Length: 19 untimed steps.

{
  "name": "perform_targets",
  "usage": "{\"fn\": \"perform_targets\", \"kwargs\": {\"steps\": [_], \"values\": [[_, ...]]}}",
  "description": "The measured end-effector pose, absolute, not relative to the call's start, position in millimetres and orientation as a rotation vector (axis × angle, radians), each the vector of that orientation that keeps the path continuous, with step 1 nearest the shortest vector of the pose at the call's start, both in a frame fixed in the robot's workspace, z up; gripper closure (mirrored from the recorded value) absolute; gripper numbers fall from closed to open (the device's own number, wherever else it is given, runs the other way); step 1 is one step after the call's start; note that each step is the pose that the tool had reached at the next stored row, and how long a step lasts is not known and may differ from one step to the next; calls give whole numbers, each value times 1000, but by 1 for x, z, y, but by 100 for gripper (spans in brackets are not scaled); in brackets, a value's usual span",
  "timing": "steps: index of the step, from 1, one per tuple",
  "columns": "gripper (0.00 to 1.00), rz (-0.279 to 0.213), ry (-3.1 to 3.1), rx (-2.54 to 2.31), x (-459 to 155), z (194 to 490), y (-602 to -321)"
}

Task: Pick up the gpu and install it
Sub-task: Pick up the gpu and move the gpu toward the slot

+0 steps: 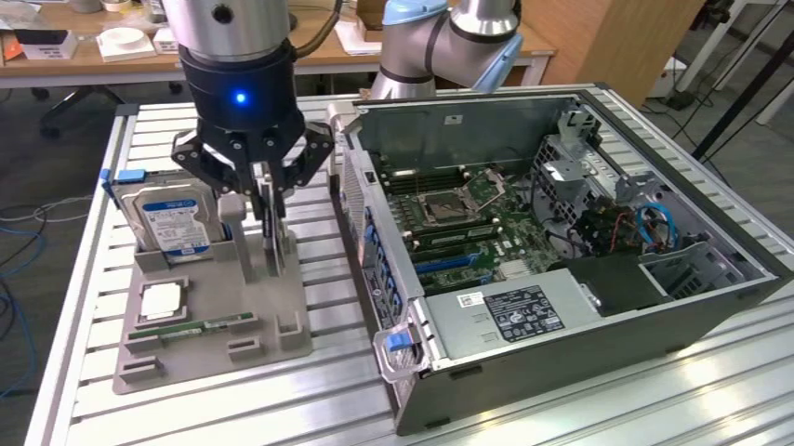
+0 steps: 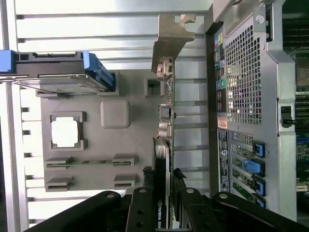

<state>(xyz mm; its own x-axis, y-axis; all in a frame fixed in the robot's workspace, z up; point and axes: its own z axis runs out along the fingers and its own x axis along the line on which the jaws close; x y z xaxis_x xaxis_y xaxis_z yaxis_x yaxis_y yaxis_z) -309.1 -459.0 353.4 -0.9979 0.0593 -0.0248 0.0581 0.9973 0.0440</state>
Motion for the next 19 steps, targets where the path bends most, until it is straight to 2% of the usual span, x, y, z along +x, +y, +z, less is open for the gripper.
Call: {"fn": "perform_targets", "kwargs": {"steps": [19], "values": [[74, 67, 3113, 92, -309, 365, -459]]}}
